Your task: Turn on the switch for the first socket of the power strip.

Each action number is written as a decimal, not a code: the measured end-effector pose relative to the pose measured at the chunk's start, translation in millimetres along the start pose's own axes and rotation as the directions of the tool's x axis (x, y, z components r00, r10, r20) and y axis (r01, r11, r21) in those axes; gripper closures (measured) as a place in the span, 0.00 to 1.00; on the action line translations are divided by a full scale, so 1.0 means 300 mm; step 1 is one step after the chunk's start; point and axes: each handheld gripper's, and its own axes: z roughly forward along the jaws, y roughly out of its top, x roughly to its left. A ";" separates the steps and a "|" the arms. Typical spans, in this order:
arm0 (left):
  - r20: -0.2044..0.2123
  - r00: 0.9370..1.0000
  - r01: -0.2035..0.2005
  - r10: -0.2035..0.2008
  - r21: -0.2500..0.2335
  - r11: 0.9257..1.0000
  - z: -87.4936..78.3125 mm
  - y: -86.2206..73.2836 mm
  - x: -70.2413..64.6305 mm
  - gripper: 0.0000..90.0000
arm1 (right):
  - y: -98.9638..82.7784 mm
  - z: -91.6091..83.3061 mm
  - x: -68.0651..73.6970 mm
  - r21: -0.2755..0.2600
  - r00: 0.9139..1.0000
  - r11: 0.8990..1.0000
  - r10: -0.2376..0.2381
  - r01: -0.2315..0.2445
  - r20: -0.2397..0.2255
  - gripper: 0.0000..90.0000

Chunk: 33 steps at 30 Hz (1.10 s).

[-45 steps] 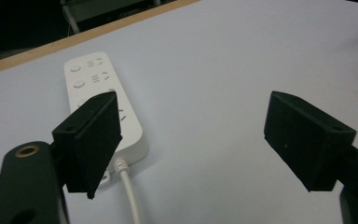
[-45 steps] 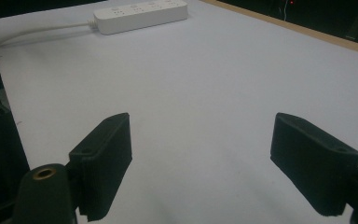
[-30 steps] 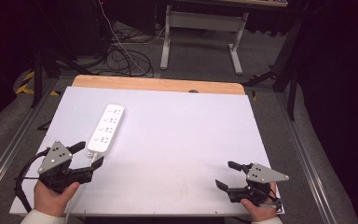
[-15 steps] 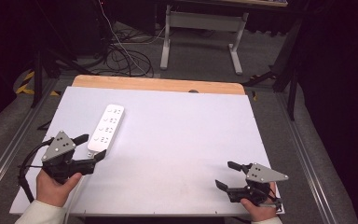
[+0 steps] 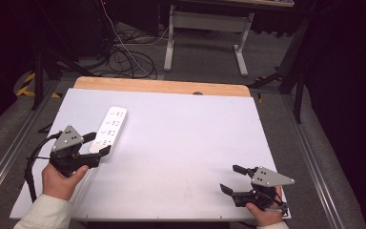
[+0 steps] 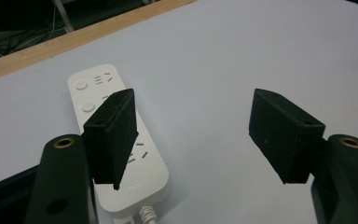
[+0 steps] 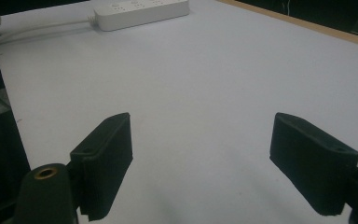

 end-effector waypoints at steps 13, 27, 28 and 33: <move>0.019 0.999 0.049 -0.050 0.083 0.995 0.055 0.009 0.055 0.47 | -0.001 0.001 -0.001 0.000 1.000 1.000 -0.001 0.001 -0.001 0.24; -0.122 0.987 0.122 -0.102 0.166 0.979 0.123 -0.002 0.111 0.70 | -0.002 0.002 -0.002 0.001 1.000 1.000 0.001 -0.001 -0.005 0.24; -0.138 0.985 0.126 -0.104 0.166 0.978 0.126 -0.004 0.113 0.71 | -0.003 0.002 -0.003 0.001 1.000 1.000 0.001 -0.001 -0.005 0.24; -0.160 0.979 0.157 -0.128 0.186 0.970 0.139 -0.011 0.138 0.81 | -0.003 0.002 -0.004 0.000 1.000 1.000 0.001 -0.001 -0.004 0.24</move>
